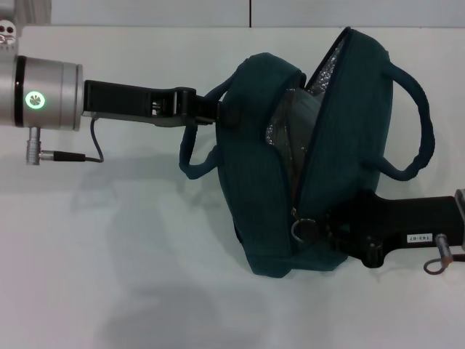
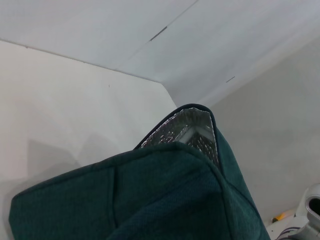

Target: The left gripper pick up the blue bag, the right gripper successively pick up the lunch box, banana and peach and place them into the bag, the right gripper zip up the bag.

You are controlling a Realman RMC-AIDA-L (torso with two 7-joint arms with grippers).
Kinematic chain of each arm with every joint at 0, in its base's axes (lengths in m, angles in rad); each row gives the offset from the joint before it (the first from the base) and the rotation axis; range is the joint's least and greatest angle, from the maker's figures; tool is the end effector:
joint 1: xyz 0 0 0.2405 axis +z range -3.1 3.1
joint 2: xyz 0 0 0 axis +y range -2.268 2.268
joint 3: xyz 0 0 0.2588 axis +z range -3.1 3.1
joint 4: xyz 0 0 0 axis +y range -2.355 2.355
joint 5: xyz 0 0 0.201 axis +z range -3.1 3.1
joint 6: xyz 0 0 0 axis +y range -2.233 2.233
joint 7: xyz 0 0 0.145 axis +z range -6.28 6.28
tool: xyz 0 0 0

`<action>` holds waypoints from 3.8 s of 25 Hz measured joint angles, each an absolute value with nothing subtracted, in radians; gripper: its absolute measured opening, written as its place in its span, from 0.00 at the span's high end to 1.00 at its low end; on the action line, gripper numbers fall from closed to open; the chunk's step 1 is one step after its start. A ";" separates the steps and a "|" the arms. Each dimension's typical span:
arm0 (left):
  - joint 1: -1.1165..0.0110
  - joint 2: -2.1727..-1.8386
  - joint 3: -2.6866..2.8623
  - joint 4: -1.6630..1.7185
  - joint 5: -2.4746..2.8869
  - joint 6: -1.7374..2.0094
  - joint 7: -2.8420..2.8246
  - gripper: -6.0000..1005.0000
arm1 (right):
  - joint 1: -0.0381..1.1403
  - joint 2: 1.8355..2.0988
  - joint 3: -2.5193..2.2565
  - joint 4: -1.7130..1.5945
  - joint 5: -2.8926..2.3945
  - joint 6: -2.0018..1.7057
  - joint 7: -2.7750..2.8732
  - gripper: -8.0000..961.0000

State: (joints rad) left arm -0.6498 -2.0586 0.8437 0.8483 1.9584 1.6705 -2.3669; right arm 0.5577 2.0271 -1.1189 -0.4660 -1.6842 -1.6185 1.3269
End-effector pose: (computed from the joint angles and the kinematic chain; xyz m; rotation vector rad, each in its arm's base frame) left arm -0.1854 0.3499 0.0151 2.5770 1.5153 0.6787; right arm 0.2304 0.2947 -0.0410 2.9270 -0.5702 -0.8369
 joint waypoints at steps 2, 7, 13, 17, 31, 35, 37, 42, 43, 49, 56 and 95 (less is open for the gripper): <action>-0.651 -2.059 0.844 0.848 1.958 1.671 -2.367 0.92 | 0.550 2.026 -1.119 -0.466 -1.679 -1.627 1.327 0.88; -0.650 -2.059 0.845 0.848 1.958 1.671 -2.367 0.92 | 0.516 2.016 -1.116 -0.479 -1.643 -1.680 1.327 0.98; -0.646 -2.059 0.846 0.848 1.957 1.671 -2.367 0.92 | 0.457 2.012 -1.096 -0.547 -1.586 -1.739 1.316 0.99; -0.646 -2.061 0.848 0.848 1.957 1.673 -2.361 0.92 | 0.443 2.013 -1.089 -0.576 -1.553 -1.763 1.312 0.99; -0.653 -2.078 0.848 0.848 1.911 1.675 -2.337 0.92 | 0.550 2.027 -1.217 -0.548 -1.461 -1.757 1.274 0.98; -0.645 -2.074 0.845 0.819 1.824 1.675 -2.260 0.92 | 0.568 2.026 -1.228 -0.544 -1.435 -1.754 1.274 0.98; -0.633 -2.066 0.843 0.799 1.769 1.676 -2.205 0.84 | 0.569 2.025 -1.227 -0.544 -1.414 -1.751 1.275 0.98; -0.555 -2.040 0.816 0.783 1.645 1.681 -2.051 0.67 | 0.565 2.021 -1.219 -0.544 -1.379 -1.742 1.275 0.98; -0.530 -2.038 0.807 0.782 1.623 1.690 -2.014 0.64 | 0.563 2.020 -1.219 -0.544 -1.367 -1.737 1.275 0.98; -0.381 -2.056 0.798 0.672 1.524 1.848 -1.722 0.47 | 0.563 2.021 -1.219 -0.544 -1.319 -1.694 1.279 0.98; -0.273 -2.083 0.803 0.453 1.533 1.858 -1.403 0.36 | 0.576 2.023 -1.219 -0.542 -1.268 -1.657 1.270 0.98; -0.471 -2.105 0.855 0.036 1.485 1.602 -0.933 0.77 | 0.603 2.026 -1.222 -0.465 -1.125 -1.631 1.207 0.98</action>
State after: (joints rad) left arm -0.4714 -2.1047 0.8555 0.0363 1.4851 1.6019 -0.9334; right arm 0.6026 2.0260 -1.2219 -0.4647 -1.1253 -1.6311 1.2072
